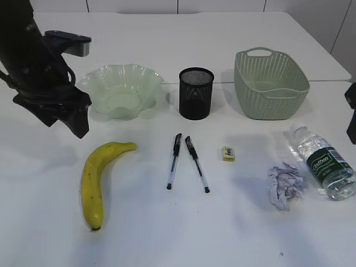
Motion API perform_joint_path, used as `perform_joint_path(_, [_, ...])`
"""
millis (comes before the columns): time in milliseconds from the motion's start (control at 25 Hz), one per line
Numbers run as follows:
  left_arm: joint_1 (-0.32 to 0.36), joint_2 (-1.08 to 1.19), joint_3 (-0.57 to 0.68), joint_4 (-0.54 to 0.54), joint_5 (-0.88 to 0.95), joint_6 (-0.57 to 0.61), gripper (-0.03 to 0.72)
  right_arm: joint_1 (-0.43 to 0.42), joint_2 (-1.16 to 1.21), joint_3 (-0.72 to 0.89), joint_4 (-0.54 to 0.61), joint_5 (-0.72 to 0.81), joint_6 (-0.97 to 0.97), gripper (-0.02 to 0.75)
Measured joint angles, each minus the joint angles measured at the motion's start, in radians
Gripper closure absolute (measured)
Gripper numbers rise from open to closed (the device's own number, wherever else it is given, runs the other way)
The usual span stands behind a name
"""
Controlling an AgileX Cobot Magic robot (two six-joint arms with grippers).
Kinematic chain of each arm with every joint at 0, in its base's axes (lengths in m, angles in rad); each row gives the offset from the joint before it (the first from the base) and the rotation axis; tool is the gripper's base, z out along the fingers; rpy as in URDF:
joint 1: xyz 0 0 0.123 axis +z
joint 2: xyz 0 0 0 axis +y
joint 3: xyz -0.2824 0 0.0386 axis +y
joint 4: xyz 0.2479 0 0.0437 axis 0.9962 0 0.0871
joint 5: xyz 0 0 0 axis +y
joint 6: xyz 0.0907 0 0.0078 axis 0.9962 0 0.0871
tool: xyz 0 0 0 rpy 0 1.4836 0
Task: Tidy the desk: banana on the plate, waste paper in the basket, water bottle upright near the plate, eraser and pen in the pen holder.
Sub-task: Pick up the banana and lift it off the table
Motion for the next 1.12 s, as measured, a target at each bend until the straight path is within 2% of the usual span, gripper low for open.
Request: perform_joint_path(1120, [0.000, 0.203, -0.008, -0.071, -0.022, 0.000, 0.151, 0.000, 0.022, -0.043, 0.000, -0.004, 0.000, 0.294])
